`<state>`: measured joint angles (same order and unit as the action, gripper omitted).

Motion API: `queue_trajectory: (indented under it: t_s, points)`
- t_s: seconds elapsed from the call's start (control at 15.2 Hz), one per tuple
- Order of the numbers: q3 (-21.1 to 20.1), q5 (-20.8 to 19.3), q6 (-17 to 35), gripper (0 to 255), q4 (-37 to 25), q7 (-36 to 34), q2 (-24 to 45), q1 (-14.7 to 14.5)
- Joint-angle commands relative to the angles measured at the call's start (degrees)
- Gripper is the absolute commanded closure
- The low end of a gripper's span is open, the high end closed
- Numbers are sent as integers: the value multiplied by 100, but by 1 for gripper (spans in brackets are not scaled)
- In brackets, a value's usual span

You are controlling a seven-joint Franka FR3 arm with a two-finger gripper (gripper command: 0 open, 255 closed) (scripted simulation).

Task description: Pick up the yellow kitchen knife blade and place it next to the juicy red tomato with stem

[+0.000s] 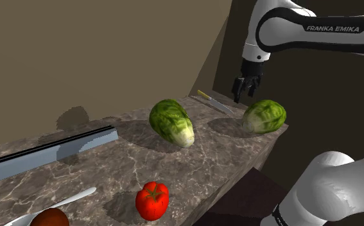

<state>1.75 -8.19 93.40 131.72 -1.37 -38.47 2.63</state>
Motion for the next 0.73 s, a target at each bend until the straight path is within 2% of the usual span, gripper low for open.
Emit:
queue_trajectory:
  t_s: [0.0, 0.33, 0.66]
  points:
    - [192, -64, 254, 0, -95, 201, 305, 44]
    - [621, -99, 882, 0, -429, 655, 1200, 106]
    - [1001, 33, 1394, 0, -956, 1153, 2190, 152]
